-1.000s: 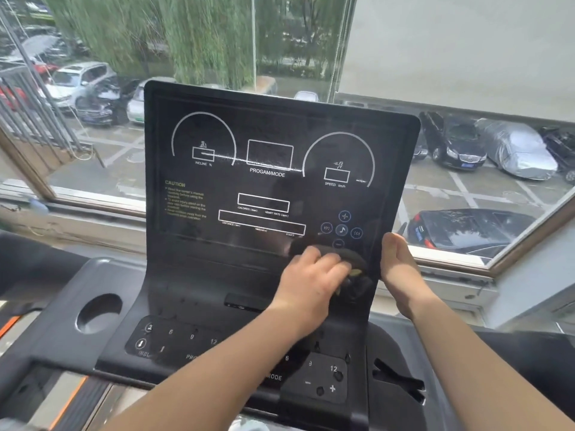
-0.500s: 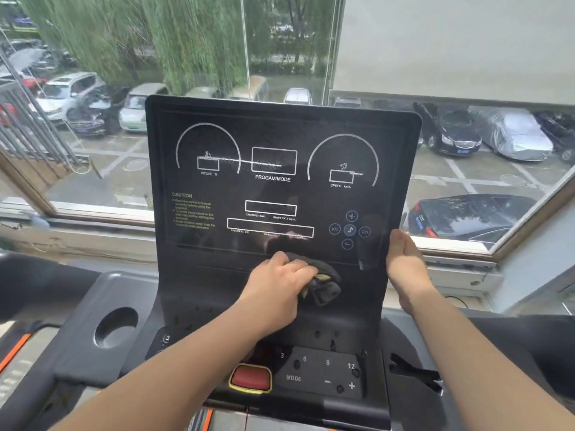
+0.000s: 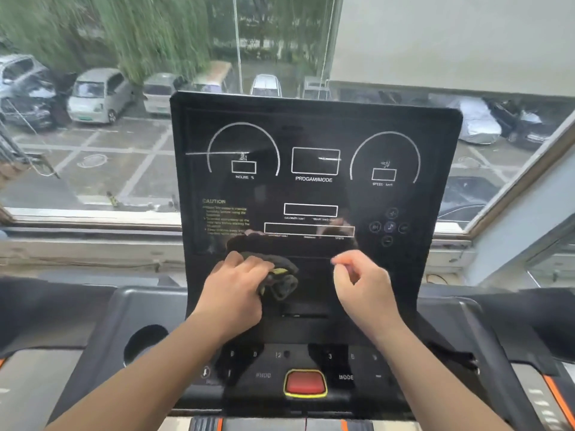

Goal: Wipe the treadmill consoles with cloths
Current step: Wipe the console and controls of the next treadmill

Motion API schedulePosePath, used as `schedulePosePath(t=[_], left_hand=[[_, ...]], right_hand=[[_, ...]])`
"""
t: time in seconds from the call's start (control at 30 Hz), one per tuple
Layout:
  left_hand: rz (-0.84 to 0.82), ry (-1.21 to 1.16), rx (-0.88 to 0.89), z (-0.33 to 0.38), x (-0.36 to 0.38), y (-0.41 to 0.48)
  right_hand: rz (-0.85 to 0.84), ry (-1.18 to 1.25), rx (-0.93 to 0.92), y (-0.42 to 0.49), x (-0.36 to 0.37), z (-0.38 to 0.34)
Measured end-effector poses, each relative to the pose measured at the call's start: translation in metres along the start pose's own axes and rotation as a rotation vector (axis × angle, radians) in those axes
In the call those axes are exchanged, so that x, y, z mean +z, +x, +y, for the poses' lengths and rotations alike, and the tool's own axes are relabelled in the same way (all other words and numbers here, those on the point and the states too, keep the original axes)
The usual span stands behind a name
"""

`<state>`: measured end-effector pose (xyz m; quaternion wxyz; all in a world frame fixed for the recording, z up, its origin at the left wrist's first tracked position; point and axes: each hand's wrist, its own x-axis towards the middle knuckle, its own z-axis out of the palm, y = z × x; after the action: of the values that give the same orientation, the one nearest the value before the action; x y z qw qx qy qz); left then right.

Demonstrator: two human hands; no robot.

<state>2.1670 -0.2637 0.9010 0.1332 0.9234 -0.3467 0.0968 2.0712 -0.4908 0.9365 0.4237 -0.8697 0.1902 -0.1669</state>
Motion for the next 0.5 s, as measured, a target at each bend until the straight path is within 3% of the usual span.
schedulePosePath(t=[0.23, 0.33, 0.5], left_hand=[[0.15, 0.05, 0.034, -0.087, -0.003, -0.042], [0.244, 0.015, 0.0, -0.106, -0.017, -0.044], [0.55, -0.094, -0.018, -0.102, -0.092, 0.024]], right_hand=[[-0.107, 0.04, 0.069, -0.013, 0.047, -0.031], [-0.057, 0.05, 0.056, -0.007, 0.049, -0.043], [0.076, 0.066, -0.018, 0.021, 0.046, -0.07]])
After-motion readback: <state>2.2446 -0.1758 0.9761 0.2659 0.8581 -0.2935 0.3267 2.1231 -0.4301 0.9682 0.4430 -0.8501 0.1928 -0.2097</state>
